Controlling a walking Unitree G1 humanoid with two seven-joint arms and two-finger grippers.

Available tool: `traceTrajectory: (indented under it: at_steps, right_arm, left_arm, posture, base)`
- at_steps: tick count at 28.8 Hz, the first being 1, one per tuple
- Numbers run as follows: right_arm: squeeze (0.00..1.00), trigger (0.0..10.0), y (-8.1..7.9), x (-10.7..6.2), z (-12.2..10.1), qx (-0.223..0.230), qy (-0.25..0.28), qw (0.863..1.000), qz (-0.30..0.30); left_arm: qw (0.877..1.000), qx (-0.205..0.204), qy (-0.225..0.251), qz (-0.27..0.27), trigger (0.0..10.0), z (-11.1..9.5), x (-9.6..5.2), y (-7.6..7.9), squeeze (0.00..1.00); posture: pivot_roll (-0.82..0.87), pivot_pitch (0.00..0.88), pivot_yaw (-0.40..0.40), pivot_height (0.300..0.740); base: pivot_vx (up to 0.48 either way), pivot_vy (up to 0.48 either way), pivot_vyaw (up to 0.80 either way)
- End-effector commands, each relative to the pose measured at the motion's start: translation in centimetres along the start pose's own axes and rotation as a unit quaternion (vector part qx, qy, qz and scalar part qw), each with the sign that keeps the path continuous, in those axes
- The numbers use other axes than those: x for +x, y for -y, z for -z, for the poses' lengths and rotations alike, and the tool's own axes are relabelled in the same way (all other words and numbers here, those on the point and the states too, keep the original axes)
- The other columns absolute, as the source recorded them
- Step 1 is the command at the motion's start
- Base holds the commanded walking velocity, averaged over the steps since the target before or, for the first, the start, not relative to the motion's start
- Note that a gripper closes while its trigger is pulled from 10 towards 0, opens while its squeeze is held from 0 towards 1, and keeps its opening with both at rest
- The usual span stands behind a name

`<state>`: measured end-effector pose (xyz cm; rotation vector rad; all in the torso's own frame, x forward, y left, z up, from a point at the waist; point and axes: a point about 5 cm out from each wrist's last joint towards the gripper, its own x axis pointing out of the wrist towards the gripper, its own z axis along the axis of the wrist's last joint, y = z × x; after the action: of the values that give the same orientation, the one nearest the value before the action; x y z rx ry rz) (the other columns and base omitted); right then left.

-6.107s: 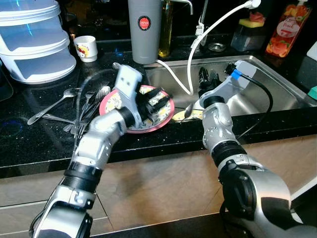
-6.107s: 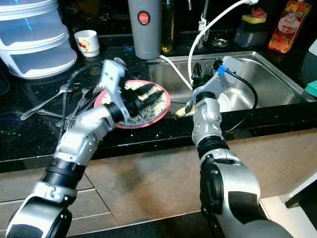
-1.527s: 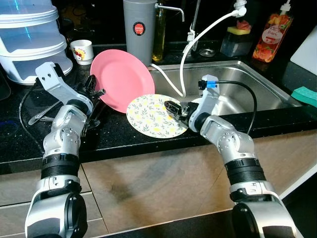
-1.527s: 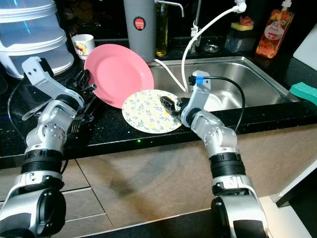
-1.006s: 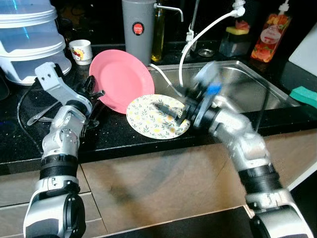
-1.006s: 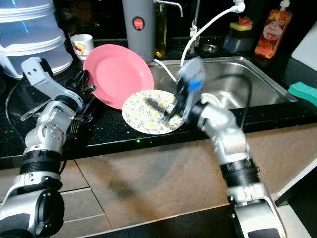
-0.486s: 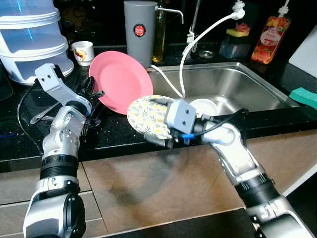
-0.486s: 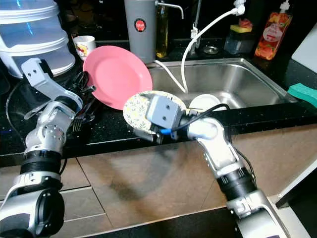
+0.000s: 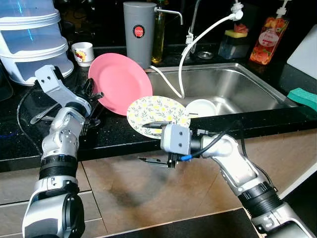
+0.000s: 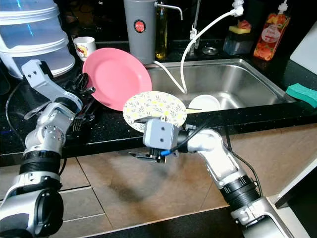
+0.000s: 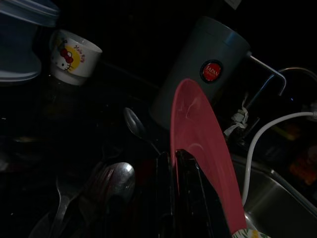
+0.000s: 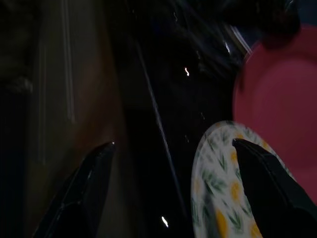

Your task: Kitchen organization

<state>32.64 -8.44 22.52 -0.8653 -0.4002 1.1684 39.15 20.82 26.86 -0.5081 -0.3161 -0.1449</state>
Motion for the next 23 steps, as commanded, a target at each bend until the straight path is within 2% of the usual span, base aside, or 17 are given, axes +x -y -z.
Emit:
traceTrajectory:
  at_steps: [1, 6, 12, 23]
  right_arm:
    - [0.0, 10.0, 0.1, 0.4, 0.2, -0.031, -0.014, 0.999, 0.007]
    - [0.0, 10.0, 1.1, 0.2, 0.7, -0.054, -0.044, 0.997, 0.046]
    - [0.0, 10.0, 1.7, 0.2, 1.3, -0.07, -0.055, 0.993, 0.072]
    - [0.0, 10.0, 2.7, 0.2, 2.0, -0.082, -0.076, 0.986, 0.123]
  left_arm:
    - [1.0, 0.01, -0.002, -0.003, 0.0, 0.0, -0.1, -0.3, 0.0]
    - [1.0, 0.01, -0.001, -0.003, 0.0, -0.1, -0.1, -0.3, 0.0]
    - [1.0, 0.011, -0.001, -0.003, 0.0, -0.1, 0.0, -0.4, 0.0]
    - [1.0, 0.011, -0.002, -0.003, 0.0, -0.1, -0.1, -0.4, 0.0]
  posture:
    - [0.08, 0.11, -0.026, 0.74]
    - [0.09, 0.109, -0.028, 0.74]
    - [0.09, 0.109, -0.028, 0.74]
    - [0.09, 0.107, -0.03, 0.74]
  base:
    - [0.0, 0.0, 0.0]
    - [0.0, 0.0, 0.0]
    - [0.0, 0.0, 0.0]
    - [0.0, 0.0, 0.0]
